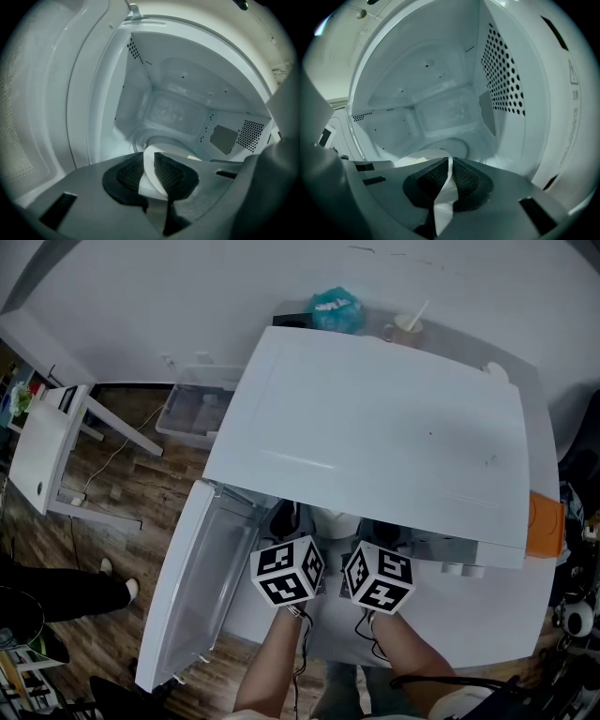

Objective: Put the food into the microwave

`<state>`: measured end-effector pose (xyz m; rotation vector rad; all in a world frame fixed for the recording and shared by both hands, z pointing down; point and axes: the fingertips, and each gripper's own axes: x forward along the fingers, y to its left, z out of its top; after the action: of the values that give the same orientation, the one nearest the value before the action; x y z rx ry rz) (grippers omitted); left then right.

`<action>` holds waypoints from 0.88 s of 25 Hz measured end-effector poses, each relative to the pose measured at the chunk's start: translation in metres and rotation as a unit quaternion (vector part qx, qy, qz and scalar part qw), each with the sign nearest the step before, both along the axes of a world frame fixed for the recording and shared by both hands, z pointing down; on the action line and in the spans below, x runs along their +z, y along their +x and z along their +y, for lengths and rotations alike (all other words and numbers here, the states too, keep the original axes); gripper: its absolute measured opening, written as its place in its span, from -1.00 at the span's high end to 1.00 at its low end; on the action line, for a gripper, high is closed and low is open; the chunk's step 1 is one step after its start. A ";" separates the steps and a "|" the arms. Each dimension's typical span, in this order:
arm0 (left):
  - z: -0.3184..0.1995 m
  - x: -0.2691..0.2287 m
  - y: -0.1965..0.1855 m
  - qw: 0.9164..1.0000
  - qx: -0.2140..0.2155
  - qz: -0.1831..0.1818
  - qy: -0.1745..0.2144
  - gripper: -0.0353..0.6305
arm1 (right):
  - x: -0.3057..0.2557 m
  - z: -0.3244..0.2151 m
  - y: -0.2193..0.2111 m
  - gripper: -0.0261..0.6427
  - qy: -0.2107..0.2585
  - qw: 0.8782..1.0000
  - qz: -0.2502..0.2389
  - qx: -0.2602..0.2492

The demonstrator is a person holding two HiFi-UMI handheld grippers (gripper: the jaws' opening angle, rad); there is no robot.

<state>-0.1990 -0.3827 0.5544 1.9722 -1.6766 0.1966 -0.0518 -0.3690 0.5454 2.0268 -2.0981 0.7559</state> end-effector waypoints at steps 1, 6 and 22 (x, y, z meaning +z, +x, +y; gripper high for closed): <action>-0.001 0.000 0.000 1.000 -0.001 -0.001 0.003 0.69 | 0.001 0.000 0.000 0.85 -0.001 1.000 -0.001 -0.001; -0.003 -0.001 0.000 1.000 -0.003 -0.002 0.011 0.69 | 0.000 0.000 0.001 0.86 0.001 1.000 -0.003 0.000; 0.026 -0.016 -0.016 0.998 -0.049 -0.016 0.021 0.69 | -0.022 0.020 -0.010 0.86 0.043 0.997 0.048 -0.046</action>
<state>-0.2148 -0.3564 0.5384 1.9215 -1.8075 0.1587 -0.0617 -0.3492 0.5231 1.9503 -2.1870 0.5530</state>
